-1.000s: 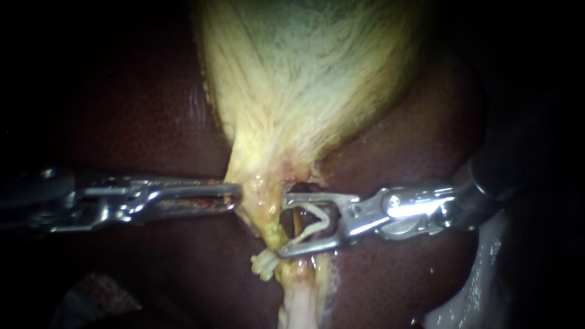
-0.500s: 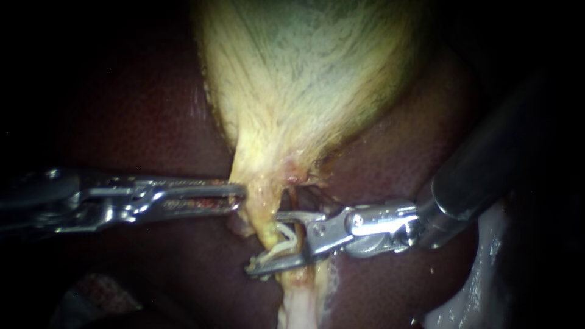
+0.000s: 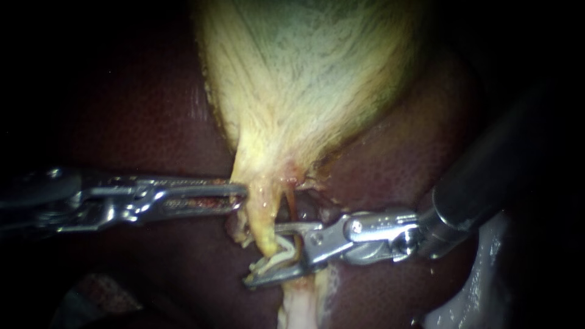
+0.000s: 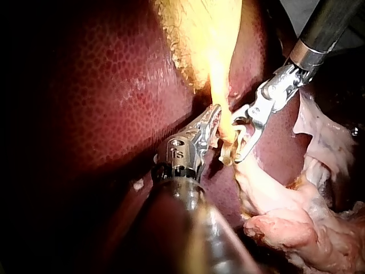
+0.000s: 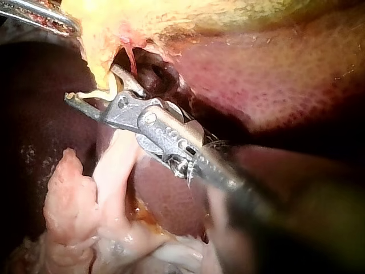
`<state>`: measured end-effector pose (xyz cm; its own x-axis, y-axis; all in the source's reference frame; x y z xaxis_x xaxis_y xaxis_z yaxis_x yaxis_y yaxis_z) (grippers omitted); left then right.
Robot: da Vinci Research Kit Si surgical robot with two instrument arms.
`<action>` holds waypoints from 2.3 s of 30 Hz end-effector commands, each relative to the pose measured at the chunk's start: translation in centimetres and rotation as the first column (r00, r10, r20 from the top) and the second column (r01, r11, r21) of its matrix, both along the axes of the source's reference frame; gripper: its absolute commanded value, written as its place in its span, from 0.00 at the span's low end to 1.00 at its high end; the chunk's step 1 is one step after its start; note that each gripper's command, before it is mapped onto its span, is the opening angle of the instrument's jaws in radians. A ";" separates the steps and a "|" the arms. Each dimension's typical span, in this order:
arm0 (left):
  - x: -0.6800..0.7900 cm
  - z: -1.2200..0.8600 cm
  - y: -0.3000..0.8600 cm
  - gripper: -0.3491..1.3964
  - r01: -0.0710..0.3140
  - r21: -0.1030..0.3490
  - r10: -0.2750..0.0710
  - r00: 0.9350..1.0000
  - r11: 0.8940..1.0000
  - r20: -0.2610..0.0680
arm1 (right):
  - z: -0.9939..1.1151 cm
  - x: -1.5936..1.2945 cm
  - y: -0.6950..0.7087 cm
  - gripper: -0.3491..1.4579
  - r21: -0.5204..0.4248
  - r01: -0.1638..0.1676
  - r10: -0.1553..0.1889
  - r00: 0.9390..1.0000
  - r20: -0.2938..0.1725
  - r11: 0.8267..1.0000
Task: Clipping third clip left tube
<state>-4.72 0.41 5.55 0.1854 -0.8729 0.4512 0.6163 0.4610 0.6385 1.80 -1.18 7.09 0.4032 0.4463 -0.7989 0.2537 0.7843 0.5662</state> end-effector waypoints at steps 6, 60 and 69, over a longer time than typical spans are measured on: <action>-0.01 0.00 0.00 0.00 0.001 0.000 -0.001 1.000 1.000 0.000 | -0.10 0.00 0.12 0.47 0.011 -0.019 0.020 1.000 -0.010 1.000; -0.05 0.05 0.03 0.00 0.000 0.001 0.000 1.000 1.000 0.001 | -0.30 -0.07 0.45 0.42 0.040 0.020 -0.017 0.997 -0.082 0.999; -0.05 0.04 0.02 0.00 -0.003 -0.004 0.003 1.000 1.000 0.000 | -0.33 -0.08 0.53 0.42 0.046 -0.003 0.007 0.997 -0.072 0.999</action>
<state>-4.78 0.43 5.60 0.1876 -0.8716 0.4529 0.6145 0.4638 0.6382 1.72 -0.63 6.75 0.3418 0.4845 -0.8053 0.2890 0.7612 0.5806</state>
